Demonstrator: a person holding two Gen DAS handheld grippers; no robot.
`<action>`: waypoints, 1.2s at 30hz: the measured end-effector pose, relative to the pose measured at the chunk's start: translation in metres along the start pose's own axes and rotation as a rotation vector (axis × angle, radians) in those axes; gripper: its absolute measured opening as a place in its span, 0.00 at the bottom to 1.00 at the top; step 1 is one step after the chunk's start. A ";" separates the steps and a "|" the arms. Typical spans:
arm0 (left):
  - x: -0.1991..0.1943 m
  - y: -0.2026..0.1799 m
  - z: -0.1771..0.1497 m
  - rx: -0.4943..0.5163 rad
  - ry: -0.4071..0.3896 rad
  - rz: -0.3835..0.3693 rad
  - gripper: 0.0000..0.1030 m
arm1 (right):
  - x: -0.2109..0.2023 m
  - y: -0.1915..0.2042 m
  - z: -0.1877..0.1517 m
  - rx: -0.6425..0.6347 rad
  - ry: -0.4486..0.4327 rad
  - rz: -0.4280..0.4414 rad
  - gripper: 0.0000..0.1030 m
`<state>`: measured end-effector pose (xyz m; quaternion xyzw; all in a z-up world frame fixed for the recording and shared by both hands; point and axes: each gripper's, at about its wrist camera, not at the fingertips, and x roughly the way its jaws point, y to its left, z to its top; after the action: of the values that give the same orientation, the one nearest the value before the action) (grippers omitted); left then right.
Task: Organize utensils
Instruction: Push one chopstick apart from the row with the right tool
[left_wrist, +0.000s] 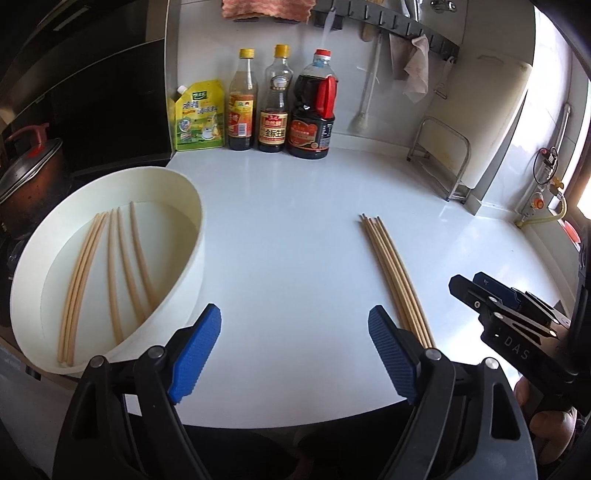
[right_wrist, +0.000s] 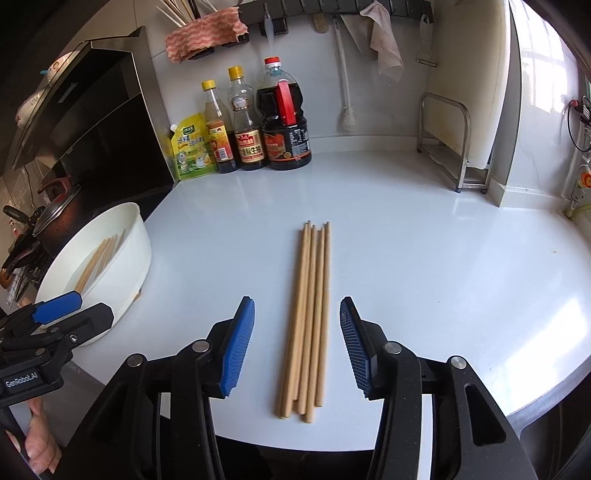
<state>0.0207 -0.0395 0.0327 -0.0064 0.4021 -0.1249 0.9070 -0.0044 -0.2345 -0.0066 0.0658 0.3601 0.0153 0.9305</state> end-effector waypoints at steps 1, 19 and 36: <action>0.004 -0.004 0.001 0.002 0.004 -0.007 0.78 | 0.004 -0.004 0.000 0.000 0.010 -0.011 0.45; 0.072 -0.031 0.005 -0.025 0.097 -0.010 0.78 | 0.069 -0.035 -0.003 -0.037 0.134 -0.055 0.45; 0.096 -0.043 0.005 -0.036 0.136 -0.009 0.78 | 0.084 -0.041 -0.007 -0.069 0.176 -0.060 0.45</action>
<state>0.0772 -0.1035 -0.0289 -0.0161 0.4650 -0.1216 0.8768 0.0524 -0.2677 -0.0732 0.0212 0.4417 0.0057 0.8969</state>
